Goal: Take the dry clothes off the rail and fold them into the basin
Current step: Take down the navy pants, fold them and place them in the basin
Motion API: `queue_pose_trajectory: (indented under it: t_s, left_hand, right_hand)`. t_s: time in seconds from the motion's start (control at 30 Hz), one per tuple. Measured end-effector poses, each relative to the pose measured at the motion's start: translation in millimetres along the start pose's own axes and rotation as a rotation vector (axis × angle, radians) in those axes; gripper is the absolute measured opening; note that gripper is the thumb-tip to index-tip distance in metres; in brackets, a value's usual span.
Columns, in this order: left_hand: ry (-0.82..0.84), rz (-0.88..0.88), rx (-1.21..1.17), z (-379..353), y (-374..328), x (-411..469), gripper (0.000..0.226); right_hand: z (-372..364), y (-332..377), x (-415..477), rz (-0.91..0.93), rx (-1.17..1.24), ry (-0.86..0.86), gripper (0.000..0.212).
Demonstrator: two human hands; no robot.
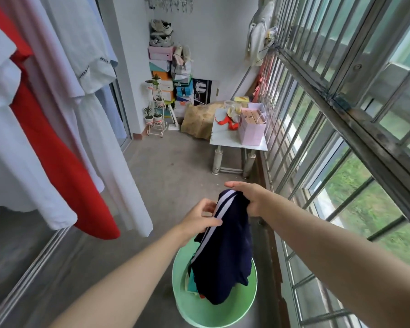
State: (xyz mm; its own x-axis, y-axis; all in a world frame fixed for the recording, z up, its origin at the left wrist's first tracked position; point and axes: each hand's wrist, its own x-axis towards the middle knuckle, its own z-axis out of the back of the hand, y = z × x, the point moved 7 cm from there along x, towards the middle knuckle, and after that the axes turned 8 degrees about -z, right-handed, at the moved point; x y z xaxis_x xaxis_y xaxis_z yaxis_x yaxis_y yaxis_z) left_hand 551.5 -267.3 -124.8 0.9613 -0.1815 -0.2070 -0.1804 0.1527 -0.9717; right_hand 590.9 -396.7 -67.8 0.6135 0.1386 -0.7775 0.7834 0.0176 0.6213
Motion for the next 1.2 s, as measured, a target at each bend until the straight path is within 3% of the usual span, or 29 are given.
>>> queue_pose_trajectory:
  t_s: [0.1,0.17,0.23,0.3,0.4,0.53,0.6,0.7,0.77,0.93,1.07,1.2]
  left_hand:
    - [-0.013,-0.066,0.046,6,1,0,0.028]
    - [0.034,-0.113,0.215,5,-2,0,0.019]
    - [0.039,-0.140,0.395,8,0,4,0.021]
    - [0.043,-0.088,0.364,11,8,6,0.024]
    - [-0.061,-0.071,0.403,28,9,12,0.028]
    - [-0.212,-0.256,0.659,60,-24,5,0.026]
    - [-0.139,-0.276,0.701,72,-35,1,0.031]
    - [0.118,-0.169,0.860,84,-27,-6,0.027]
    - [0.147,-0.115,0.964,103,-15,-11,0.022]
    - [-0.086,-0.053,0.717,143,-7,-19,0.021]
    - [-0.245,-0.155,0.306,124,-45,-19,0.024]
    - [-0.153,-0.232,0.130,74,-81,-17,0.018]
  right_hand:
    - [1,2,7,-0.017,0.106,-0.008,0.029]
    - [4,0,11,-0.041,0.116,-0.044,0.034]
    - [5,-2,15,-0.051,0.116,-0.055,0.038]
    - [7,-4,18,-0.061,0.144,-0.054,0.039]
    - [12,-4,21,-0.036,0.177,-0.072,0.038]
    - [23,-5,29,0.028,0.174,-0.161,0.041]
    - [28,-7,31,0.031,0.176,-0.196,0.039]
    - [34,-12,28,-0.006,0.204,-0.207,0.026]
    - [37,-14,28,-0.034,0.237,-0.202,0.019]
    - [36,-20,28,-0.094,0.178,-0.180,0.019]
    - [25,-35,35,-0.099,0.079,-0.106,0.041]
    - [20,-50,38,-0.066,0.110,0.002,0.048]
